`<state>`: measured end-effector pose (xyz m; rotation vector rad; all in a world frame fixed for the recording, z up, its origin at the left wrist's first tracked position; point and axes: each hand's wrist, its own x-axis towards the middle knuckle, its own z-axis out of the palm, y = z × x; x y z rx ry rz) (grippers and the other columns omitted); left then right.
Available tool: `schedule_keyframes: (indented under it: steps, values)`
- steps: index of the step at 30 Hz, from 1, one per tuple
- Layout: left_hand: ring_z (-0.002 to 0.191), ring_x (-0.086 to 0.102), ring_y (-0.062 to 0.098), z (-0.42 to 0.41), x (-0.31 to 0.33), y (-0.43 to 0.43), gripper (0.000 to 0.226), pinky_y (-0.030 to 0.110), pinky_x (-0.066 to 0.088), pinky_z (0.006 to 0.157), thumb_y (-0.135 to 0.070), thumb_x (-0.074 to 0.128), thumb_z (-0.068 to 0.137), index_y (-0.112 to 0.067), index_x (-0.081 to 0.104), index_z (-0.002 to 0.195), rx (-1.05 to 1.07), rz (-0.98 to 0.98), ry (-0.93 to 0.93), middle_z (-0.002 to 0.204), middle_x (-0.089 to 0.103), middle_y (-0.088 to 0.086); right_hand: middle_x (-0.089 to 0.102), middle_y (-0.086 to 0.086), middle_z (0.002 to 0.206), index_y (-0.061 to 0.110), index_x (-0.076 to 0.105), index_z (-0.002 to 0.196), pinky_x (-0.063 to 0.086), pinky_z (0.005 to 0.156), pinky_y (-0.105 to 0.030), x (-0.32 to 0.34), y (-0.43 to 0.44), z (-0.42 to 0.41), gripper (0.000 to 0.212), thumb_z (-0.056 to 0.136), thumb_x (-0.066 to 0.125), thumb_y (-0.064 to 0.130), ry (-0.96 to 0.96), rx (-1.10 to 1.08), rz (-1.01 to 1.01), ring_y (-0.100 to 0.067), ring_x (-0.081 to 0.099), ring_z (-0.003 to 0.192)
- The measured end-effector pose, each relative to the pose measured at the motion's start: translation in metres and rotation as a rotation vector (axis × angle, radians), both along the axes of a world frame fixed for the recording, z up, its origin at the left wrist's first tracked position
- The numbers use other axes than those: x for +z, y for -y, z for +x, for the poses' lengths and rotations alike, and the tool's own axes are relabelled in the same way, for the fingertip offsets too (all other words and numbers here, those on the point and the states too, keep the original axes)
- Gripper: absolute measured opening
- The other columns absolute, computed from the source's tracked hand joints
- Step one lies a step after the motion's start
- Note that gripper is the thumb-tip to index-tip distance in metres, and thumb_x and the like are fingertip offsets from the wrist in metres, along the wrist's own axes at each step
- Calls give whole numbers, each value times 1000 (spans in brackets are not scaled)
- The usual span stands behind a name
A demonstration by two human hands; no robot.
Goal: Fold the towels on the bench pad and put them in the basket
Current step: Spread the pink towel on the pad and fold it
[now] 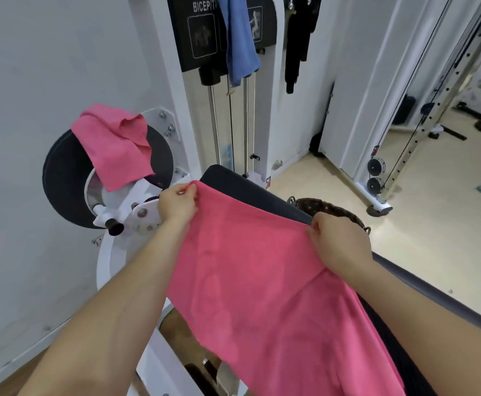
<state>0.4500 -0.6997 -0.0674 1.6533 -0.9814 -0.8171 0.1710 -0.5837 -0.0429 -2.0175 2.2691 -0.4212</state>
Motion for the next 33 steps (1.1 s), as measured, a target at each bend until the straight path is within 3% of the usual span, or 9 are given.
schedule_keyframes:
  steps: [4, 8, 12, 15, 20, 23, 27, 31, 33]
  values:
    - [90, 69, 27, -16, 3, 39, 23, 33, 54, 84, -40, 63, 83, -25, 77, 94, -36, -28, 196, 91, 75, 5, 60, -2, 77, 20, 46, 75, 44, 60, -34, -5, 13, -9, 27, 95, 39, 37, -70, -57, -10, -28, 53, 70]
    - [104, 59, 20, -39, 13, 48, 37, 23, 36, 81, -26, 59, 91, -16, 57, 126, -30, 8, 303, 108, 66, -1, 62, -1, 79, 19, 56, 77, 45, 63, -33, -6, 25, -13, 35, 94, 42, 46, -7, -103, 59, -27, 55, 73]
    - [120, 55, 21, -44, -12, 33, 41, 26, 39, 96, -28, 62, 90, -17, 55, 129, -253, -66, 486, 127, 61, 1, 63, 0, 72, 18, 61, 69, 48, 64, -33, -2, 36, -19, 44, 91, 49, 53, 115, -124, 156, -26, 60, 74]
    - [147, 18, 22, -48, -38, 22, 71, 36, 16, 119, -58, 43, 93, -21, 26, 151, -483, 36, 757, 160, 21, 8, 62, 0, 67, 15, 59, 64, 49, 61, -33, -2, 37, -21, 47, 88, 53, 55, 138, -90, 153, -21, 59, 68]
    - [149, -5, 23, -45, -50, 45, 82, 47, 7, 120, -72, 18, 89, -26, -5, 154, -487, 169, 939, 162, -8, 8, 69, 5, 84, 24, 67, 89, 55, 78, -36, 18, 15, -41, 35, 70, 79, 51, 498, 115, 440, -13, 65, 80]
    - [149, -6, 24, -41, -49, 54, 85, 49, 7, 120, -75, 16, 87, -28, -7, 154, -502, 202, 959, 162, -10, 7, 72, 4, 87, 27, 64, 103, 57, 82, -39, 25, -12, -57, 42, 68, 85, 35, 479, 172, 683, -13, 70, 79]
    - [149, -1, 27, -39, -36, 51, 82, 49, 8, 120, -69, 27, 91, -22, 2, 155, -512, 205, 960, 162, -1, 11, 64, 11, 85, 23, 66, 99, 52, 76, -31, 26, -33, -75, 30, 74, 80, 33, 313, 65, 544, -12, 62, 82]
    - [134, 36, 37, -77, -9, -30, 53, 42, 24, 113, -26, 54, 92, -6, 43, 140, -529, -220, 948, 146, 40, 19, 63, 7, 93, 27, 60, 104, 44, 67, -30, 23, -48, -85, 24, 83, 65, 37, 137, -98, 170, -17, 57, 86]
    - [112, 53, 29, -104, -9, -105, 37, 36, 38, 99, -24, 53, 85, -13, 62, 119, -680, -394, 838, 122, 57, 8, 64, 6, 94, 27, 59, 106, 47, 69, -32, 21, -64, -90, 22, 86, 61, 37, 131, -91, 144, -19, 58, 87]
